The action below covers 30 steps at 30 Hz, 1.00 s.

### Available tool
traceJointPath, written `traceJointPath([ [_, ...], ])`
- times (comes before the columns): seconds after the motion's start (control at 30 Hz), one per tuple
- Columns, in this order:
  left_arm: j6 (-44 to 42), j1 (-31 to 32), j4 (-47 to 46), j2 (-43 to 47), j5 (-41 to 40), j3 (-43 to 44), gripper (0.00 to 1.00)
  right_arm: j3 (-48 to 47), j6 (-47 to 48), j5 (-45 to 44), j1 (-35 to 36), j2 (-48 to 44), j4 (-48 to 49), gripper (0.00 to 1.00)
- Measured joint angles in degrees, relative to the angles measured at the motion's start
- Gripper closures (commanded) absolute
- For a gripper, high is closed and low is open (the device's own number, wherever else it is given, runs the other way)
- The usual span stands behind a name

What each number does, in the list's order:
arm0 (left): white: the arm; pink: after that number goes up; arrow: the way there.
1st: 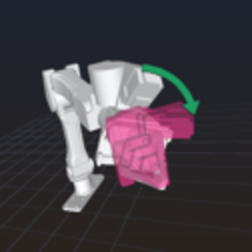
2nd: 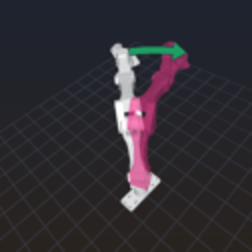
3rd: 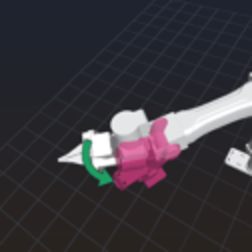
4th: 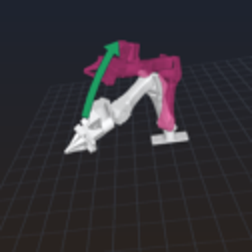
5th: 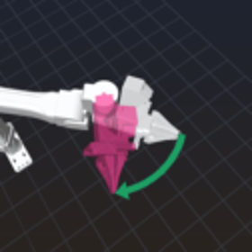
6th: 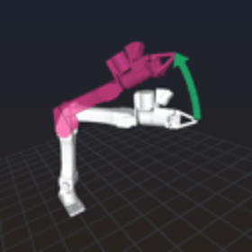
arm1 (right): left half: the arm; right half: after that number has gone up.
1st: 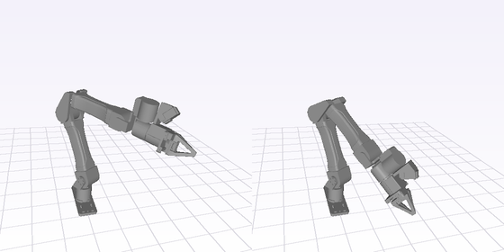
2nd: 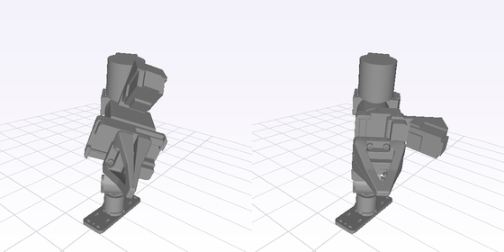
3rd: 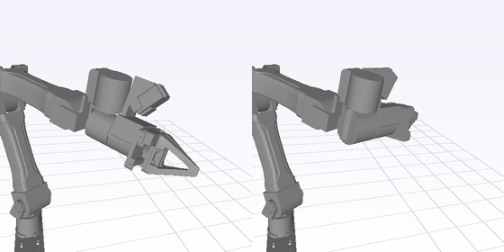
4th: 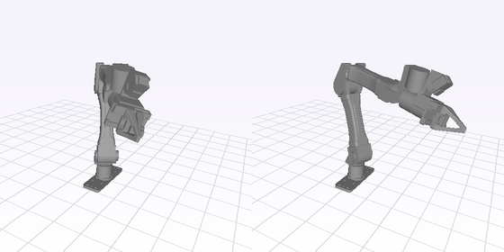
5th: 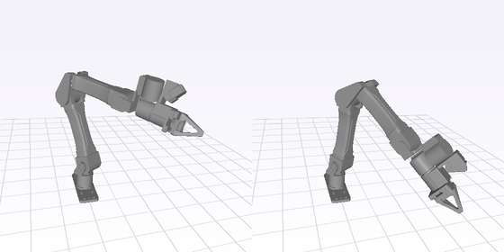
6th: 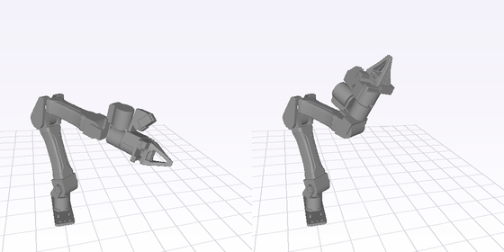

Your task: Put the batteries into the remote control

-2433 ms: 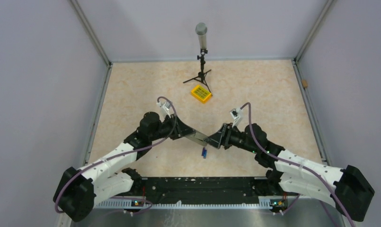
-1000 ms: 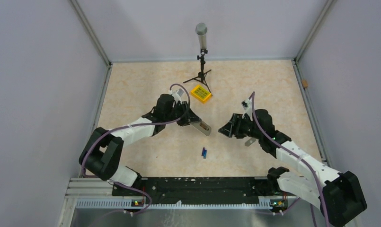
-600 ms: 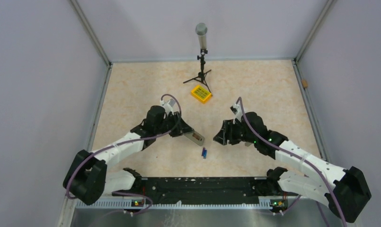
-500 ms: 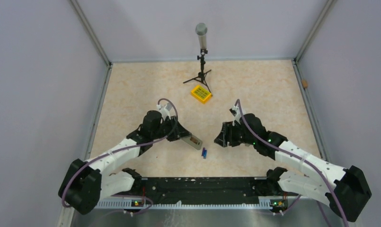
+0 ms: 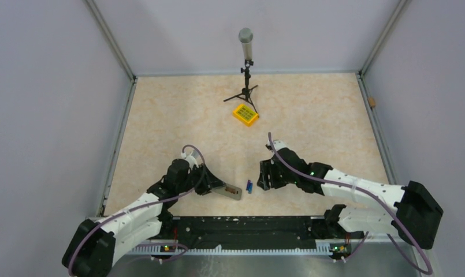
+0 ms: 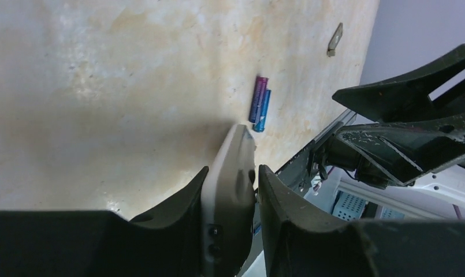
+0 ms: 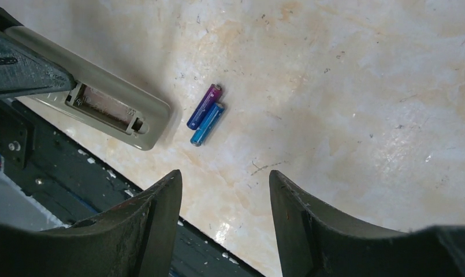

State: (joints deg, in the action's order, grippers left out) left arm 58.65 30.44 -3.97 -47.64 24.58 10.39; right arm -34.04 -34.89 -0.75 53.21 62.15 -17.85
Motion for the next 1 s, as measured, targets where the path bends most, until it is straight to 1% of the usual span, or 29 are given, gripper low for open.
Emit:
traceJointPath([
  [0.2,2.97,0.44,-5.07,-3.26,0.0,-3.96,0.46,-1.66,-1.11,-3.54,2.93,3.87,-0.31,0.44],
  [0.37,3.63,1.16,-6.05,-3.87,-0.28,-4.66,0.35,-1.77,-1.42,-5.42,3.43,6.21,-0.15,0.44],
  [0.5,3.63,1.57,-4.55,-2.32,-1.33,-4.68,0.33,-1.9,-1.55,-5.95,3.56,8.24,-0.22,0.43],
  [0.67,2.69,1.77,0.72,1.53,-2.69,-4.28,0.31,-3.02,-1.14,-6.1,3.69,10.34,0.26,0.42],
  [0.7,2.4,1.84,2.01,2.05,-2.95,-3.96,0.28,-3.39,-1.03,-6.1,3.69,10.8,0.31,0.42],
  [0.73,2.03,1.88,3.26,2.49,-3.19,-3.58,0.05,-3.85,-0.72,-6.14,3.69,11.37,0.28,0.42],
  [0.77,1.68,1.92,4.72,2.91,-3.32,-3.08,0.02,-4.31,-0.46,-6.16,3.69,11.93,0.31,0.42],
  [0.87,0.15,2.01,7.96,4.17,-3.8,-0.46,0.01,-5.6,0.68,-6.36,3.69,13.38,0.28,0.42],
  [1.0,-1.16,2.21,12.24,4.76,-4.68,0.72,0.01,-8.13,2.43,-6.38,3.69,15.58,0.22,0.43],
])
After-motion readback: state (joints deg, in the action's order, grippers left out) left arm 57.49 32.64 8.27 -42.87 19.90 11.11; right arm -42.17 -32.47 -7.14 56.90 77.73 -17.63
